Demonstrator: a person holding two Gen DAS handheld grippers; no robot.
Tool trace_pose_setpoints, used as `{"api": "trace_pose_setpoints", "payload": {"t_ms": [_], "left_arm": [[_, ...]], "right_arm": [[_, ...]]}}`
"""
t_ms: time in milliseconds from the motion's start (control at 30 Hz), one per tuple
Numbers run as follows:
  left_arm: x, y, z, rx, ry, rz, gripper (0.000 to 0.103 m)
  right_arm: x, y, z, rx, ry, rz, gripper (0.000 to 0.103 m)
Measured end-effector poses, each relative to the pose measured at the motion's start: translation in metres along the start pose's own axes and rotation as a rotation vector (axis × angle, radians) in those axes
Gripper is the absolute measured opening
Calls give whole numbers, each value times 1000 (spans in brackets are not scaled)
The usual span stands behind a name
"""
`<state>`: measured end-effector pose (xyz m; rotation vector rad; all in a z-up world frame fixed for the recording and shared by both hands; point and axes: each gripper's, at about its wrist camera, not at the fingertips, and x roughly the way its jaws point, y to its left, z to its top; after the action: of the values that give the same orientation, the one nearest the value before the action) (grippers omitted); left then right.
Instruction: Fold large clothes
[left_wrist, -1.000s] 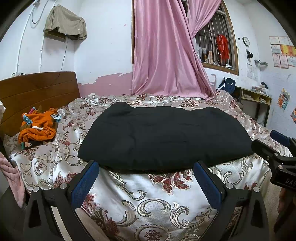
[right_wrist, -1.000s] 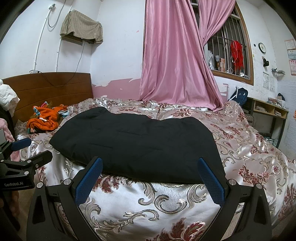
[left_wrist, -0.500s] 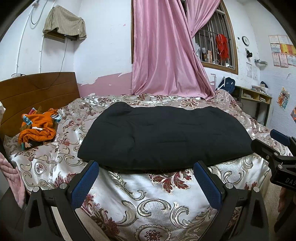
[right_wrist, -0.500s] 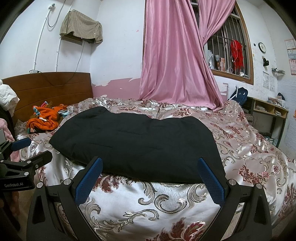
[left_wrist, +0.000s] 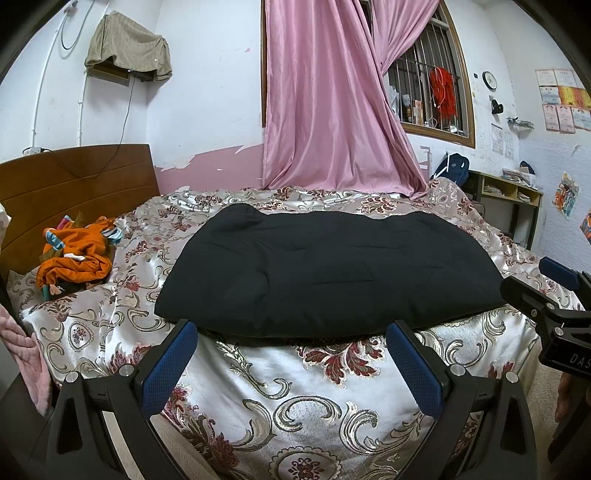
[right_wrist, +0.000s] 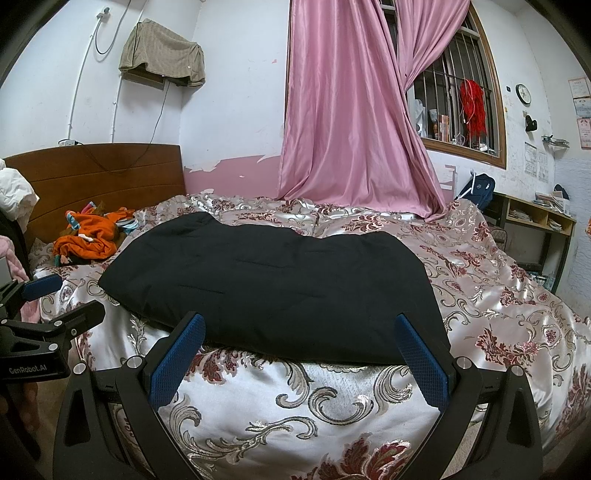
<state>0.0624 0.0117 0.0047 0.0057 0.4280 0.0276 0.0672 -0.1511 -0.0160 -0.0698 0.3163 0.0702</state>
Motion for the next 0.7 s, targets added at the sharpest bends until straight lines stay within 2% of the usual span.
{"api": "trace_pose_setpoints", "payload": {"t_ms": [533,633,700], "left_arm": [[0,0,0,1,1,1,103],[0,0,0,10,-7,65,103],[0,2,0,9,-8,80,103]], "right_arm": [[0,-1,1,0,1,0,100],[0,0,1,0,1,0,100],[0,0,1,0,1,0,100]]}}
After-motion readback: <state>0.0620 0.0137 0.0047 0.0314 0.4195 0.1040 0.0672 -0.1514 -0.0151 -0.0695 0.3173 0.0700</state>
